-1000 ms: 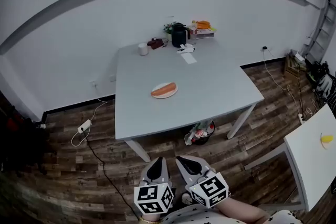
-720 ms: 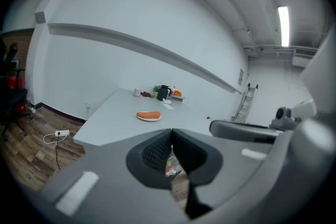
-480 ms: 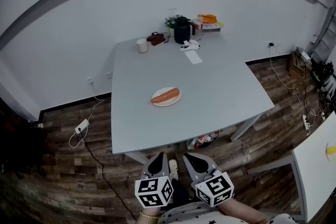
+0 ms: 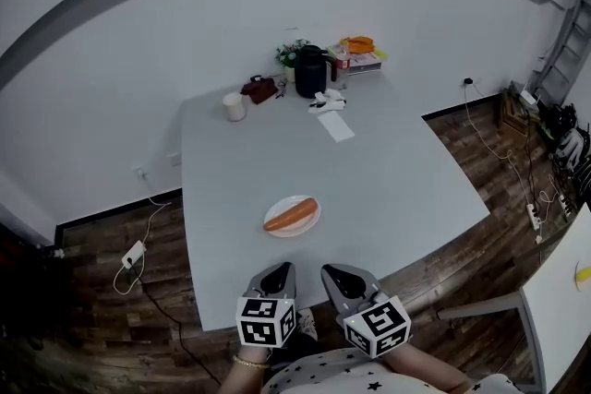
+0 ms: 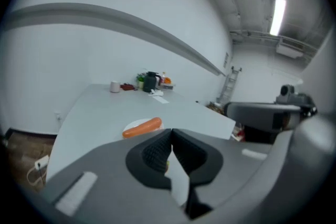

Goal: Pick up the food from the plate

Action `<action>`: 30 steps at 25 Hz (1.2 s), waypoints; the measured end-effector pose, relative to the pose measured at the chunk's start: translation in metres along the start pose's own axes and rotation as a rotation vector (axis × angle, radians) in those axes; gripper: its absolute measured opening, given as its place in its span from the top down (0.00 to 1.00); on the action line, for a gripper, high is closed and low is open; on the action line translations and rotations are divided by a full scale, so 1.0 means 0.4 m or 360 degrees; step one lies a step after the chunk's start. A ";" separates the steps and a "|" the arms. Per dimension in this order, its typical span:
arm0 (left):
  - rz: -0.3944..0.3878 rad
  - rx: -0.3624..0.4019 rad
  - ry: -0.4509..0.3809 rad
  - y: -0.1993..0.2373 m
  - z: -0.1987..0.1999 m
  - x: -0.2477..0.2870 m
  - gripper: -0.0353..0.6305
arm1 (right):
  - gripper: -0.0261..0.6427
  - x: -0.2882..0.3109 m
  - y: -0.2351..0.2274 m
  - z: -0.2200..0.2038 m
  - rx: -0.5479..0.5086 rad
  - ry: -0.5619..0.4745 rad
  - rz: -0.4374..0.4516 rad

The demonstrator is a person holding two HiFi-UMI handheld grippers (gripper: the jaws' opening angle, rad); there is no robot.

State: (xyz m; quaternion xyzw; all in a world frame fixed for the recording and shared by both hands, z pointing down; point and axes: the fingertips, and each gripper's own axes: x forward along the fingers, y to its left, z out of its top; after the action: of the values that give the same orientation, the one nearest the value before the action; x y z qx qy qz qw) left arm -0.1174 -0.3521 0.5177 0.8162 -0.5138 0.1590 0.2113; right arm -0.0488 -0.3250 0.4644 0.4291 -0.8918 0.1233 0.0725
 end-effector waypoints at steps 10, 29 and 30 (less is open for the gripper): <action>-0.0404 0.1029 0.0792 0.155 -0.069 0.360 0.61 | 0.96 0.159 -0.123 0.026 0.0071 0.0054 -0.0156; -0.0696 0.1466 0.1211 0.178 -0.058 0.595 0.64 | 0.96 0.215 -0.177 -0.019 0.0120 0.0183 -0.0267; -0.0695 0.1471 0.1236 0.179 -0.066 0.599 0.66 | 0.96 0.215 -0.181 -0.019 0.0121 0.0184 -0.0271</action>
State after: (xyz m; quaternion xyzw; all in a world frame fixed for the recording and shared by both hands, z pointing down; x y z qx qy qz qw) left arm -0.0824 -0.5509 0.6678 0.7919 -0.1004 0.6013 0.0359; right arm -0.0452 -0.4305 0.5033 0.4981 -0.8411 0.1749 0.1176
